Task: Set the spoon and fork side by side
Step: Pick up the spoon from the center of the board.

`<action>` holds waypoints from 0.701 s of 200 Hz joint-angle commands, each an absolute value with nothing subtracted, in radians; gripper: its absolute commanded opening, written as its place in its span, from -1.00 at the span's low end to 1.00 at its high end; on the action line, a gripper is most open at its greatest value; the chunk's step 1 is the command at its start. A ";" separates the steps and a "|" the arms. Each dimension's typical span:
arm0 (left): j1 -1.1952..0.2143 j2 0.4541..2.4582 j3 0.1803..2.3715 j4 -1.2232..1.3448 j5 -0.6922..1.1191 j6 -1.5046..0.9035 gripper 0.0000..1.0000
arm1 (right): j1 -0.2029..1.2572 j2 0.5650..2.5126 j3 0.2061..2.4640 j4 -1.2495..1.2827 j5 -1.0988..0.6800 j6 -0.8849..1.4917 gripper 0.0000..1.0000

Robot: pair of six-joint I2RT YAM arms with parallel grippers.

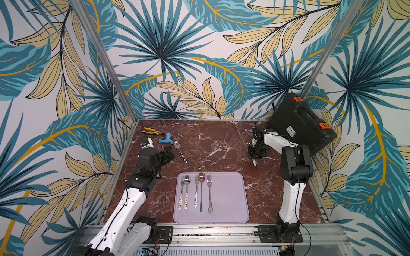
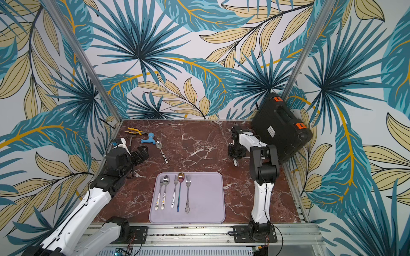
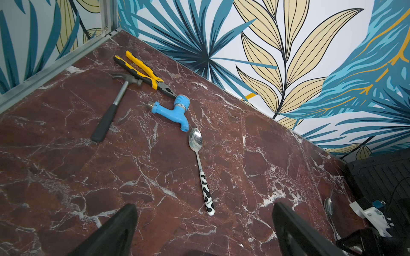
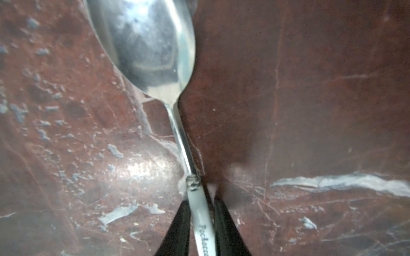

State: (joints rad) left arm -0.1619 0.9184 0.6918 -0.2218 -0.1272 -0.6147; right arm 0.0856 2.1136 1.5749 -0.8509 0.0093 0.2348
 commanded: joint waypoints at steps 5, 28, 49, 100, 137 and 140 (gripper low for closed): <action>-0.153 0.917 0.715 -0.230 -0.126 -0.616 1.00 | 0.090 2.107 1.533 -0.835 -0.017 0.249 -0.75; -0.153 0.919 0.715 -0.228 -0.116 -0.617 1.00 | 0.090 2.071 1.516 -0.824 -0.010 0.258 -0.86; -0.153 0.923 0.714 -0.223 -0.114 -0.617 1.00 | 0.093 2.027 1.488 -0.804 -0.001 0.266 -0.97; -0.154 0.932 0.716 -0.225 -0.071 -0.622 1.00 | 0.112 1.908 1.424 -0.787 0.005 0.294 -1.00; -0.153 0.934 0.710 -0.223 -0.050 -0.626 1.00 | 0.179 1.805 1.368 -0.787 0.021 0.330 -1.00; -0.153 0.935 0.710 -0.222 -0.048 -0.626 1.00 | 0.185 1.796 1.363 -0.787 0.024 0.335 -1.00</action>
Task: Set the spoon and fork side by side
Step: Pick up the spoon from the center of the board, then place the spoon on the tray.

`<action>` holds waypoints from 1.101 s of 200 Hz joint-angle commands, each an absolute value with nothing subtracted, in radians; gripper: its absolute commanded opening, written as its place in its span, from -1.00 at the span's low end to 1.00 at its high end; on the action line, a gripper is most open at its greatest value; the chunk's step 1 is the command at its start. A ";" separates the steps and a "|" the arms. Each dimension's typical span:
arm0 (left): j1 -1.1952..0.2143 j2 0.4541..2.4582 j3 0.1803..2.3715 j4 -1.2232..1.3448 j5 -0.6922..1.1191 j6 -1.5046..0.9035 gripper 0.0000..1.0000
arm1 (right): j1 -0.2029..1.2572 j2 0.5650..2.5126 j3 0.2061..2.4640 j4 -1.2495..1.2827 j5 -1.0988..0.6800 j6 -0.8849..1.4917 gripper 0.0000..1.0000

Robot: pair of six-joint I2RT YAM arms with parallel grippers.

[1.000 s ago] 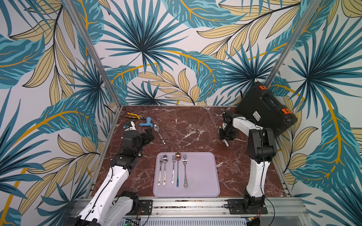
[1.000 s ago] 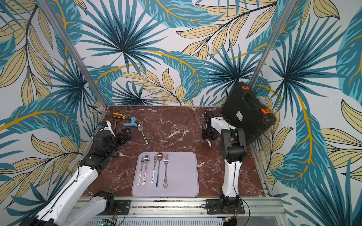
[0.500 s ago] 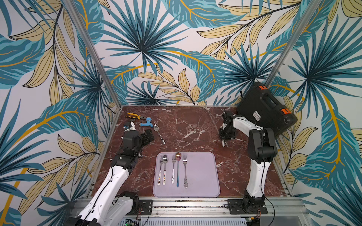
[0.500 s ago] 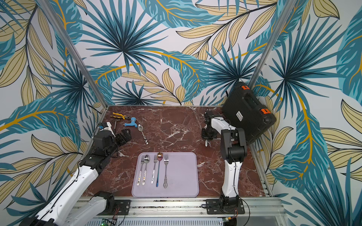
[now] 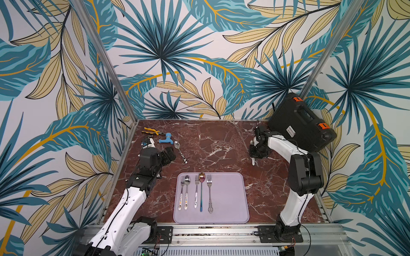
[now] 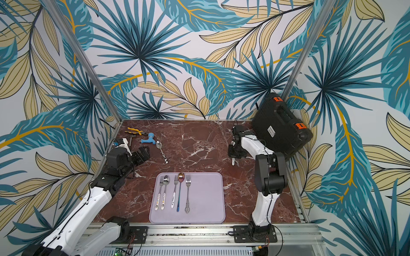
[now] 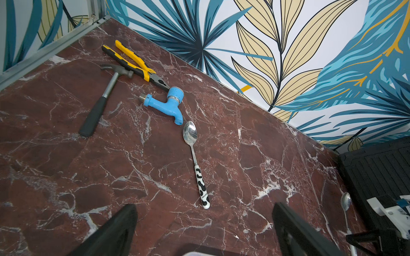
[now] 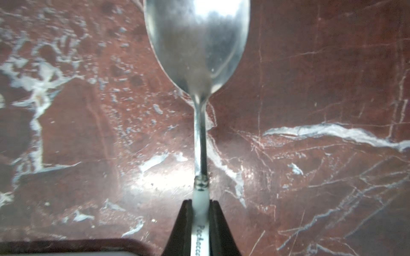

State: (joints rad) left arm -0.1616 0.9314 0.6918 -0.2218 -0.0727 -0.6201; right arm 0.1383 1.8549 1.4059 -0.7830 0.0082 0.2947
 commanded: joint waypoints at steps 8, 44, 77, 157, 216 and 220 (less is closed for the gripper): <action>-0.153 0.939 0.707 -0.220 -0.044 -0.626 1.00 | 0.206 1.773 1.347 -0.790 0.028 0.347 -1.00; -0.153 0.964 0.702 -0.216 -0.015 -0.623 1.00 | 0.322 1.669 1.275 -0.809 0.063 0.419 -1.00; -0.153 0.994 0.693 -0.197 0.020 -0.618 1.00 | 0.444 1.585 1.201 -0.811 0.069 0.527 -1.00; -0.154 1.070 0.672 -0.144 0.085 -0.620 1.00 | 0.749 1.524 1.048 -0.734 0.107 0.804 -1.00; -0.153 1.081 0.662 -0.136 0.094 -0.620 1.00 | 0.910 1.629 1.020 -0.633 0.098 0.924 -1.00; -0.155 1.083 0.661 -0.136 0.094 -0.620 1.00 | 0.917 1.637 1.022 -0.632 0.099 0.928 -1.00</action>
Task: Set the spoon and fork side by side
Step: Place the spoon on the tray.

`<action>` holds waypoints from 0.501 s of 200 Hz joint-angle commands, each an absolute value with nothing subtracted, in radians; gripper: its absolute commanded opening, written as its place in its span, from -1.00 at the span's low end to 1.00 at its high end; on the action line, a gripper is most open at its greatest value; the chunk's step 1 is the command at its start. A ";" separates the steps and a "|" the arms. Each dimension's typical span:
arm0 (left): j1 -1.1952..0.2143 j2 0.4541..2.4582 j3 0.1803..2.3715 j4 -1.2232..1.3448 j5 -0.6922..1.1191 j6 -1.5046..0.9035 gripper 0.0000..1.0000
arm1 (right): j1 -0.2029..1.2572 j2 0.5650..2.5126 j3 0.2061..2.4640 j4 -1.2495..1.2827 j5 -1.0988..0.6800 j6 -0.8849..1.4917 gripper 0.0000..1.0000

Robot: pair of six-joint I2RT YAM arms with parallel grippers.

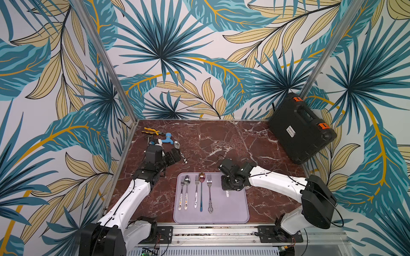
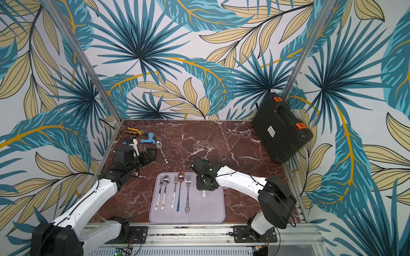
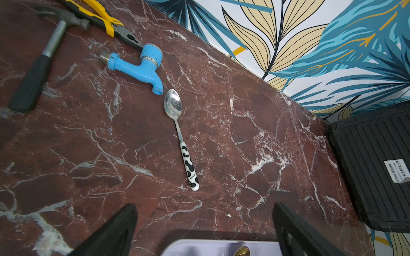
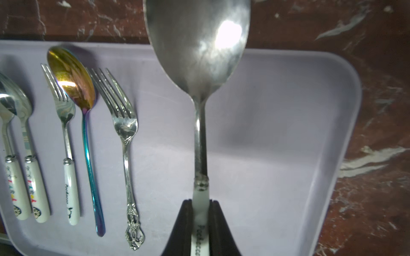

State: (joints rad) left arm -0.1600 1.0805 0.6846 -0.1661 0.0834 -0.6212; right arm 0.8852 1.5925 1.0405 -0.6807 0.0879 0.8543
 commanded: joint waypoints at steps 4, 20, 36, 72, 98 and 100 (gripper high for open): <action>-0.155 1.082 0.661 -0.137 0.092 -0.618 1.00 | 0.921 1.643 1.023 -0.631 0.100 0.934 -1.00; -0.153 1.082 0.661 -0.139 0.092 -0.619 1.00 | 0.938 1.655 1.013 -0.617 0.100 0.955 -1.00; -0.153 1.082 0.661 -0.140 0.094 -0.618 1.00 | 0.945 1.657 0.989 -0.597 0.090 0.978 -1.00; -0.153 1.081 0.660 -0.138 0.096 -0.618 1.00 | 0.959 1.647 0.944 -0.574 0.087 1.018 -1.00; -0.154 1.081 0.659 -0.136 0.098 -0.619 1.00 | 0.961 1.655 0.933 -0.572 0.083 1.026 -1.00; -0.153 1.082 0.658 -0.137 0.097 -0.619 1.00 | 0.961 1.656 0.933 -0.571 0.081 1.026 -1.00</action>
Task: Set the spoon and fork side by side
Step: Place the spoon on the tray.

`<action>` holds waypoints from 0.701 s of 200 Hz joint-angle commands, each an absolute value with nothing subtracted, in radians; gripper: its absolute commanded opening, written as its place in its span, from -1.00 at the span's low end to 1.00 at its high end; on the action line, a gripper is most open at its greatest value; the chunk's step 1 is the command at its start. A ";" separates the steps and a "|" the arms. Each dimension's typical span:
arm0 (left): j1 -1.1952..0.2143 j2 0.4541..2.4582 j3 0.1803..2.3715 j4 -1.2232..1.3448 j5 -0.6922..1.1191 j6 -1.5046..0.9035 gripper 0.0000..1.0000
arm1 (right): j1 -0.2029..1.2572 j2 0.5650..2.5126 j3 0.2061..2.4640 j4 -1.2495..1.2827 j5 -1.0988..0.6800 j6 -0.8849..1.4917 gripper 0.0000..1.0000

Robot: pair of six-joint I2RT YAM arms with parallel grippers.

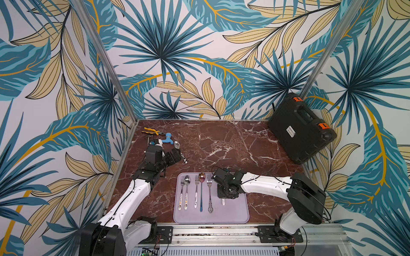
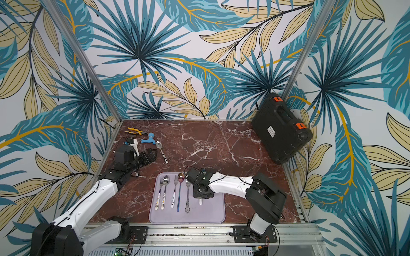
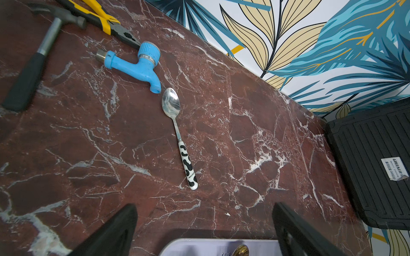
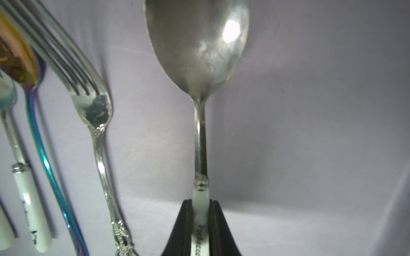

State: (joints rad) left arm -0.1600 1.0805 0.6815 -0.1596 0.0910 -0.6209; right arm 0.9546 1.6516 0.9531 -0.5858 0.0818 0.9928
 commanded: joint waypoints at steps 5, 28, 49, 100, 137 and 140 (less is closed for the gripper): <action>-0.154 1.082 0.657 -0.136 0.098 -0.620 1.00 | 0.962 1.658 0.932 -0.571 0.080 1.028 -1.00; -0.153 1.082 0.658 -0.137 0.098 -0.619 1.00 | 0.968 1.661 0.934 -0.569 0.080 1.029 -1.00; -0.153 1.081 0.658 -0.136 0.097 -0.619 1.00 | 0.972 1.661 0.933 -0.571 0.074 1.030 -1.00; -0.153 1.084 0.657 -0.135 0.098 -0.621 1.00 | 0.989 1.679 0.936 -0.556 0.053 1.035 -1.00; -0.153 1.085 0.658 -0.136 0.099 -0.620 1.00 | 1.005 1.716 0.971 -0.546 0.036 1.029 -1.00; -0.153 1.085 0.658 -0.136 0.099 -0.620 1.00 | 1.007 1.718 0.974 -0.545 0.035 1.029 -1.00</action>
